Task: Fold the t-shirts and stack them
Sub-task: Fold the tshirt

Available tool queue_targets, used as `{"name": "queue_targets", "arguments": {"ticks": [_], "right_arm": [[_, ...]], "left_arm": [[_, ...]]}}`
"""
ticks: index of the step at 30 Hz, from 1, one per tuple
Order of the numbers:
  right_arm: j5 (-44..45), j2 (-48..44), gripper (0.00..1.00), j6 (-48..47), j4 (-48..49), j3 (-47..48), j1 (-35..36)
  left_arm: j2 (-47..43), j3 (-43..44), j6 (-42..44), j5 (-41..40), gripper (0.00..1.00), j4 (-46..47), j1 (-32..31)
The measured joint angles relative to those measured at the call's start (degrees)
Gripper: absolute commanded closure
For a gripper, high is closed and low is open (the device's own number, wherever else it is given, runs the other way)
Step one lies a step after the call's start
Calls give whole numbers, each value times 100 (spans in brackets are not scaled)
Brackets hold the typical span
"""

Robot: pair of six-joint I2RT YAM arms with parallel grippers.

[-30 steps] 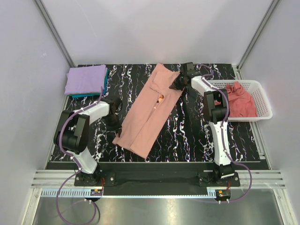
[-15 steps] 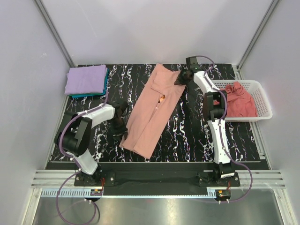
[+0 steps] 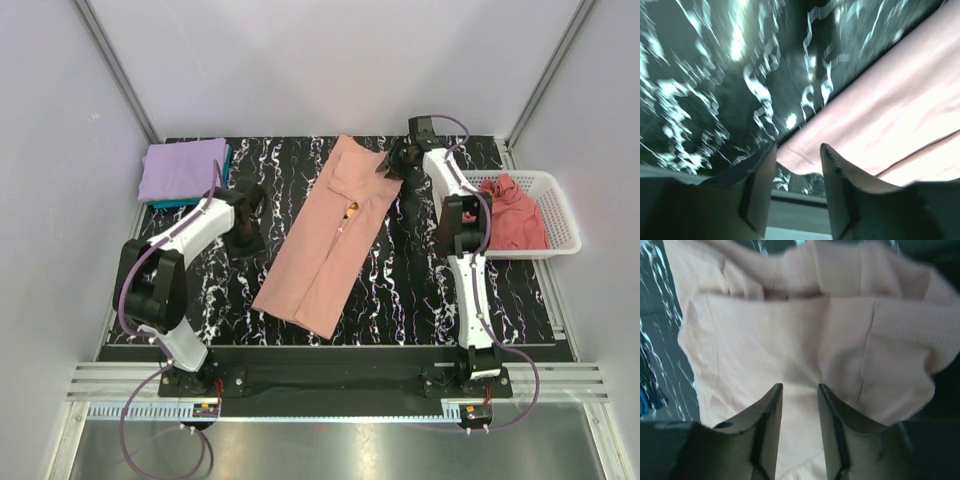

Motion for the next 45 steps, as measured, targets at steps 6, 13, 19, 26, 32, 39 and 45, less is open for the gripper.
{"name": "queue_targets", "arguments": {"ticks": [6,13,19,26,32,39,45], "right_arm": [[160,-2302,35,518,-238,-2605,243],[498,-5731,37,1488,-310,-5515,2063],[586,-6492,42,2577,-20,-7517,3488],[1040,-6662,42,3709,365,-8640,4651],[1386,-6494,42,4513,647,-8736,5410],[1788,-6137,46,5125,699,-8695,5928],[2050,-5960,48,5399,778,-8703,5991]], "left_arm": [[-446,-439,831,723,43,577,654],[-1023,-1416,1176,1572,43,925,944],[-1213,-1926,1207,1606,47,1073,949],[-975,-2208,1239,1847,49,1305,990],[-737,-2208,1270,1897,52,1386,990],[-625,-2208,1279,1880,53,1368,990],[-555,-2175,1281,1886,55,1322,1005]]}}
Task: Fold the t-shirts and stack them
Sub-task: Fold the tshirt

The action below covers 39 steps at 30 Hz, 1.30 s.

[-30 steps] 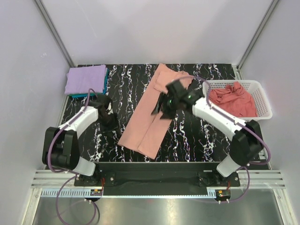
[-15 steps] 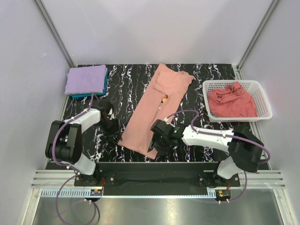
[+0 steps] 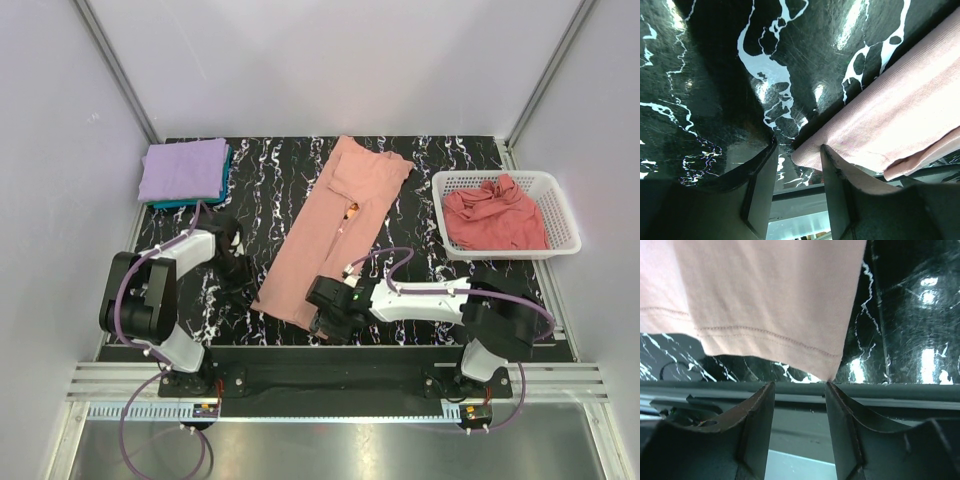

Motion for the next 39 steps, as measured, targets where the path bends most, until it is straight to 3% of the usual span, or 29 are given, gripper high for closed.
{"name": "queue_targets", "arguments": {"ticks": [11,18,23,29,36,39], "right_arm": [[271,-210,46,295,212,-474,155],[332,-240,50,313,321,-549,157],[382,-240,57,319,341,-566,160],[431,-243,77,376,382,-649,170],[481,-205,100,236,433,-640,175],[487,-127,100,149,437,-557,175]], "left_arm": [[-57,-4,39,-7,56,46,-11],[-59,-4,46,-13,63,87,-39],[-59,-4,42,-13,76,149,-39],[-59,-4,48,-2,93,214,-39],[-57,-4,59,142,100,234,-39],[-59,-4,35,203,100,236,-39]]}}
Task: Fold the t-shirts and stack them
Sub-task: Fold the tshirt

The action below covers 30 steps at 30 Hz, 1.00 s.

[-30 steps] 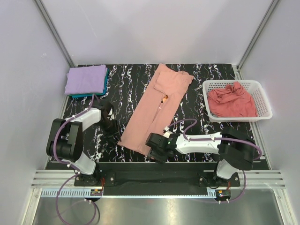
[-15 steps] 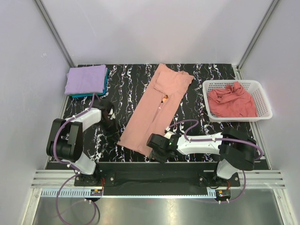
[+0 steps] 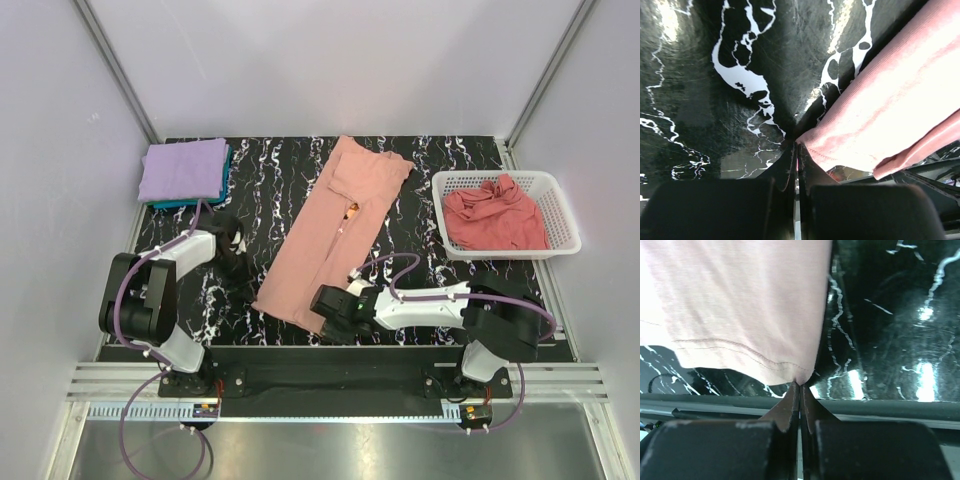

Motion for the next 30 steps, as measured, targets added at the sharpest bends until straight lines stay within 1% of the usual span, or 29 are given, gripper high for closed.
{"name": "queue_targets", "arguments": {"ticks": [6,13,19,22,27,30], "right_arm": [[59,-20,100,-101,-177,105,0],[238,-413,100,-256,-573,170,4],[358,-527,100,-619,-728,380,-114],[385,-562,100,-855,-890,505,-415],[376,-767,100,-1357,-1025,562,-1106],[367,-846,100,-1784,-1137,702,-1526]], "left_arm": [[2,153,-195,28,100,-227,0],[2,538,-568,42,100,-481,2],[24,1054,-903,153,100,-577,9],[197,1388,-1029,168,100,-673,24],[715,1915,-1294,262,100,-695,79],[1069,2382,-1515,297,100,-778,87]]}}
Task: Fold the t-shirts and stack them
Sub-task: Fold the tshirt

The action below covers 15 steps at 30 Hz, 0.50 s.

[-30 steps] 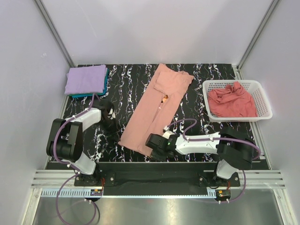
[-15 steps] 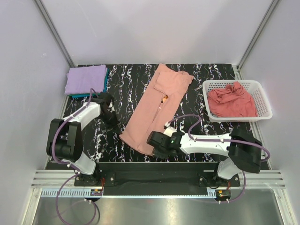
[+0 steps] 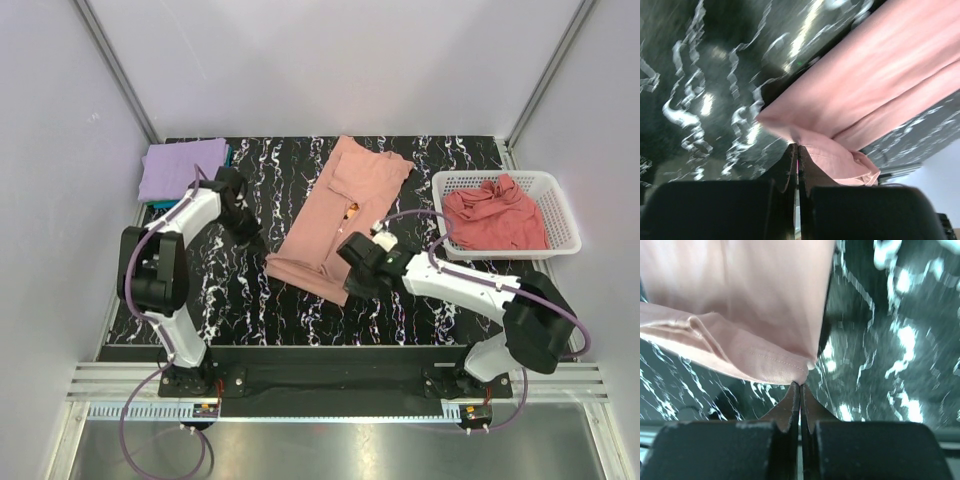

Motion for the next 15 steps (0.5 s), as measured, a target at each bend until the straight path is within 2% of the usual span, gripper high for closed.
{"name": "queue_targets", "arguments": {"ticks": [7,15], "right_arm": [[-129,55,100,-1016,-57,496,-918],[-348,872,100,-2072,-103,1290,-1908]], "left_arm": [[739,1126,-420,420,100,273,0],[1991,2459,-654,964,100,610,-7]]}}
